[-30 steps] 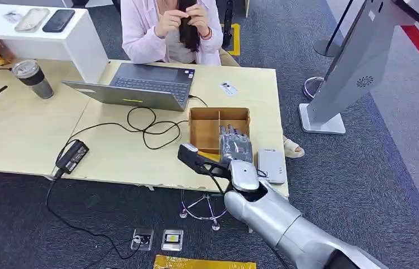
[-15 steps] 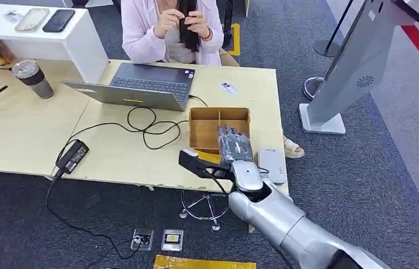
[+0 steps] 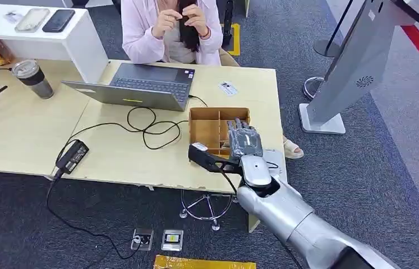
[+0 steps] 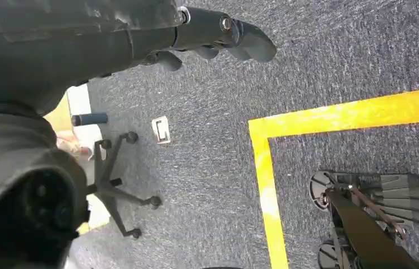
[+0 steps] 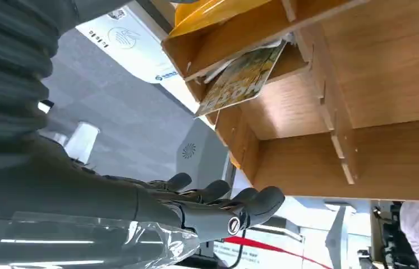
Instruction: Pass the card to the sensor for recognition and then transmit it.
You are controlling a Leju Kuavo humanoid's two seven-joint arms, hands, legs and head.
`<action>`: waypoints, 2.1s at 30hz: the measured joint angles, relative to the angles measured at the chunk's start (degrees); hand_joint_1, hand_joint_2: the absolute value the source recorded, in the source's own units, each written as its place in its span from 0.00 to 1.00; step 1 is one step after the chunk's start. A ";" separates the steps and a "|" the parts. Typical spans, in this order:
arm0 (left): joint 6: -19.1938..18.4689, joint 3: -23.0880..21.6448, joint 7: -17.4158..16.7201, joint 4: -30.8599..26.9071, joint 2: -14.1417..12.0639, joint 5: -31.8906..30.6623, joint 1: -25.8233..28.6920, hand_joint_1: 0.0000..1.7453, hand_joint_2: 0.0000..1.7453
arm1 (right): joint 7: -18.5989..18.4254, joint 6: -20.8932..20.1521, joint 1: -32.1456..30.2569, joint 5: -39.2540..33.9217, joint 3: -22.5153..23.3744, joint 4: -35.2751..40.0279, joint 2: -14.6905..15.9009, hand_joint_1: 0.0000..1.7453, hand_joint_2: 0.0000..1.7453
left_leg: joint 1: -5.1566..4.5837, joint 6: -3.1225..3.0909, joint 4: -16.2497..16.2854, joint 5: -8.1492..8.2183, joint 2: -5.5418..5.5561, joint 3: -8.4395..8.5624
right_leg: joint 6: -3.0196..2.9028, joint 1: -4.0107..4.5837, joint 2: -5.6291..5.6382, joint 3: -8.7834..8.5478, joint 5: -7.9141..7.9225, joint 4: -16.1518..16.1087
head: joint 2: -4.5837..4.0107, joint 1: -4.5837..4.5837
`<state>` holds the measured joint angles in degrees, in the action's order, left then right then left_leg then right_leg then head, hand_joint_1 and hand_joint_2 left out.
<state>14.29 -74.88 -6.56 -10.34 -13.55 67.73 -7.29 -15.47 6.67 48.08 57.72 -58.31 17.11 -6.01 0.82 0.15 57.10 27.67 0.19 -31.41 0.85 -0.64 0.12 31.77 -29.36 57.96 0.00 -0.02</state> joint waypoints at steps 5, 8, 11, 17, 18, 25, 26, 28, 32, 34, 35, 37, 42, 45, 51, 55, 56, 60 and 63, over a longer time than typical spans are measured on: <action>0.28 0.00 0.02 0.00 0.02 0.00 0.00 0.00 0.00 | 0.00 -0.24 0.06 0.35 1.16 0.00 0.48 0.00 1.00 | 0.00 0.00 0.00 0.00 0.00 0.00 | 0.00 0.00 0.00 0.00 0.00 0.00 | 0.00 0.00; 0.52 0.00 0.05 0.00 0.02 0.00 0.00 0.00 0.00 | 0.00 -0.55 0.05 0.37 1.84 0.00 0.61 0.00 1.00 | 0.00 0.00 0.00 0.00 0.00 -0.01 | 0.00 0.00 0.00 0.01 0.00 0.00 | 0.00 0.00; 0.54 0.00 0.04 0.00 0.02 0.00 -0.01 0.00 0.00 | 0.00 -0.87 -0.14 0.37 2.60 0.00 0.37 0.00 1.00 | 0.00 0.00 0.00 0.00 0.00 0.00 | 0.00 0.00 0.00 0.00 0.00 0.00 | 0.00 0.02; 0.50 0.00 0.04 0.00 0.04 -0.04 -0.05 0.00 0.00 | 0.00 -1.42 -1.46 0.24 2.86 0.00 -0.48 0.00 1.00 | 0.01 0.00 0.00 0.00 0.00 -0.01 | 0.00 0.01 0.00 0.01 0.00 0.00 | 0.00 0.00; 0.50 0.00 0.04 0.00 0.04 -0.04 -0.04 0.00 0.00 | 0.00 -1.55 -1.65 0.02 3.06 0.00 -0.63 0.00 1.00 | 0.01 0.00 -0.01 0.00 0.00 -0.01 | 0.00 0.01 0.00 0.00 0.00 0.00 | 0.00 0.02; 0.66 0.00 -0.35 0.00 0.04 0.09 -0.05 0.00 0.00 | 0.00 -2.05 -2.27 -0.20 3.80 -0.02 -1.31 0.00 1.00 | 0.00 0.00 0.00 0.00 0.00 0.00 | 0.00 0.00 0.00 0.00 0.00 0.00 | 0.00 0.02; 0.68 0.00 -0.46 0.00 0.04 0.11 -0.05 0.00 0.00 | 0.00 -2.08 -2.37 -0.20 3.91 -0.02 -1.47 0.00 1.00 | 0.00 0.00 0.00 0.00 0.00 0.00 | 0.00 0.00 0.00 0.00 0.00 0.00 | 0.00 0.00; 0.68 0.00 -0.55 0.00 0.04 0.11 -0.05 0.00 0.00 | 0.00 -2.08 -2.42 -0.20 4.09 -0.02 -1.62 0.00 1.00 | 0.00 0.00 0.00 0.00 0.00 0.00 | 0.00 0.00 0.00 0.01 0.00 0.00 | 0.00 0.00; 0.70 0.00 -0.57 0.00 0.04 0.09 -0.05 0.00 0.00 | 0.00 -2.27 -2.50 -0.20 4.20 -0.02 -1.75 0.00 1.00 | 0.00 0.00 0.00 0.00 0.00 0.00 | 0.00 0.00 0.00 0.01 0.00 0.00 | 0.00 0.02; 0.68 0.00 -0.48 0.00 0.04 0.04 -0.05 0.00 0.00 | 0.00 -2.32 -2.61 -0.18 4.35 -0.02 -1.75 0.00 1.00 | 0.00 0.00 0.00 0.00 0.00 0.00 | 0.00 0.00 0.00 0.01 0.00 0.00 | 0.00 0.00; 0.68 0.00 -0.35 0.00 0.04 0.00 -0.05 0.00 0.00 | 0.00 -2.32 -2.69 -0.11 4.61 -0.08 -1.75 0.00 1.00 | 0.00 0.00 0.00 0.00 0.00 0.00 | 0.00 0.00 0.00 0.01 0.00 0.00 | 0.00 0.00; 0.68 0.00 -0.02 0.00 0.04 -0.04 -0.05 0.00 0.00 | 0.00 -2.29 -2.72 0.22 5.03 -0.20 -1.68 0.00 1.00 | 0.00 0.00 0.00 0.00 0.00 0.00 | 0.00 0.00 0.00 0.01 0.00 0.00 | 0.00 0.02; 0.70 0.00 0.02 0.00 0.04 -0.04 -0.05 0.00 0.00 | 0.00 -2.67 -2.92 0.94 5.05 -0.48 -1.60 0.00 1.00 | 0.00 0.00 0.00 0.00 0.00 0.00 | 0.00 0.00 0.00 0.01 0.00 0.00 | 0.00 0.00; 0.72 0.00 0.02 0.00 0.04 -0.04 -0.05 0.00 0.00 | 0.00 -2.67 -3.06 1.03 5.07 -0.50 -1.44 0.00 1.00 | 0.00 0.00 0.00 0.00 0.00 0.00 | 0.00 0.00 0.00 0.01 0.00 0.00 | 0.00 0.02; 0.76 0.00 0.02 0.00 0.04 -0.04 -0.05 0.00 0.00 | 0.00 -2.75 -3.36 1.07 5.07 -0.85 -0.96 0.00 1.00 | 0.00 0.00 0.00 0.00 0.00 0.00 | 0.00 0.00 0.00 0.01 0.00 0.00 | 0.00 0.00; 0.85 0.00 0.02 0.00 0.04 -0.04 -0.05 0.00 0.00 | 0.00 -2.75 -3.55 1.05 5.07 -0.96 -0.81 0.00 1.00 | 0.00 0.00 0.00 0.00 0.00 0.00 | 0.00 0.00 0.00 0.01 0.00 0.00 | 0.00 0.02; 0.90 0.00 0.02 0.00 0.04 -0.04 -0.05 0.00 0.00 | 0.00 -2.73 -3.60 1.05 5.07 -0.96 -0.79 0.00 1.00 | 0.00 0.00 0.00 0.00 0.00 0.00 | 0.00 0.00 0.00 0.01 0.00 0.00 | 0.00 0.00; 1.14 0.00 0.02 0.00 0.04 -0.04 -0.05 0.00 0.00 | 0.00 -2.54 -3.90 1.07 5.09 -0.96 -0.77 0.00 1.00 | 0.00 0.00 0.00 0.00 0.00 0.00 | 0.00 0.00 0.00 0.01 0.00 0.00 | 0.00 0.00; 1.16 0.00 0.09 0.00 0.04 -0.04 -0.05 0.00 0.00 | 0.00 -2.47 -4.02 1.07 5.12 -0.96 -0.74 1.00 1.00 | 0.00 0.00 0.00 0.00 0.00 0.00 | 0.00 0.00 0.00 0.01 0.00 0.00 | 0.00 0.02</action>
<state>15.45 -74.88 -6.47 -10.34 -13.51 67.69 -7.34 -15.47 4.20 44.05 58.80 -53.20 16.15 -6.75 0.83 0.15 57.10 27.67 0.19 -31.41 0.85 -0.64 0.12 31.78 -29.36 57.96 0.00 0.00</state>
